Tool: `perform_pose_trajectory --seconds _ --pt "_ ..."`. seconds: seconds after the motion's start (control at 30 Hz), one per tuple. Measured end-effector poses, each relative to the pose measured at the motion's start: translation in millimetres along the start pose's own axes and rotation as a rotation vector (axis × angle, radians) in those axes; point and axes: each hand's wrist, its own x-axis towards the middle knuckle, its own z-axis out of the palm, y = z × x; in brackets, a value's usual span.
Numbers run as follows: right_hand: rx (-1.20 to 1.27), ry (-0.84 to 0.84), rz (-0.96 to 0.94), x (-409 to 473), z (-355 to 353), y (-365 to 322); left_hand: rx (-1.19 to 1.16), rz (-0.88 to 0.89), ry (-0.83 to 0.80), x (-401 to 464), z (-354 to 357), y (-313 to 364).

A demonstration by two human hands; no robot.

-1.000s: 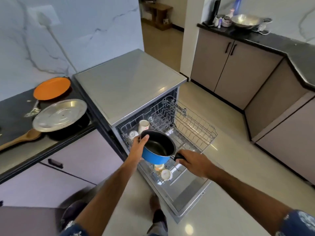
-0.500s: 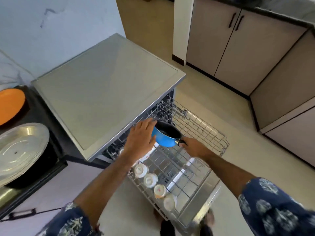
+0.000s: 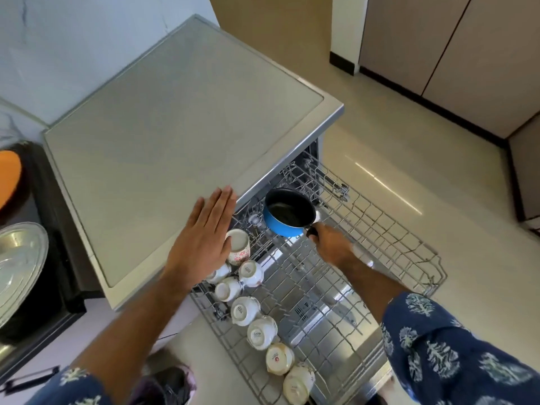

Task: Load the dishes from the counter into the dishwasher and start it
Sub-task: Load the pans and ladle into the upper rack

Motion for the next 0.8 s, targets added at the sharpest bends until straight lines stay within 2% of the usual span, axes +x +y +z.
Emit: perform_pose_trajectory --seconds 0.23,0.57,0.8 --pt "0.040 -0.040 0.038 32.2 7.1 1.9 0.012 0.006 0.011 1.7 9.9 -1.6" --pt "-0.071 -0.054 0.104 31.8 8.0 7.2 0.002 0.018 0.037 0.1 12.9 -1.7" --pt "-0.152 -0.085 -0.016 -5.3 -12.2 -3.3 -0.022 0.010 -0.024 1.7 6.9 -1.3"
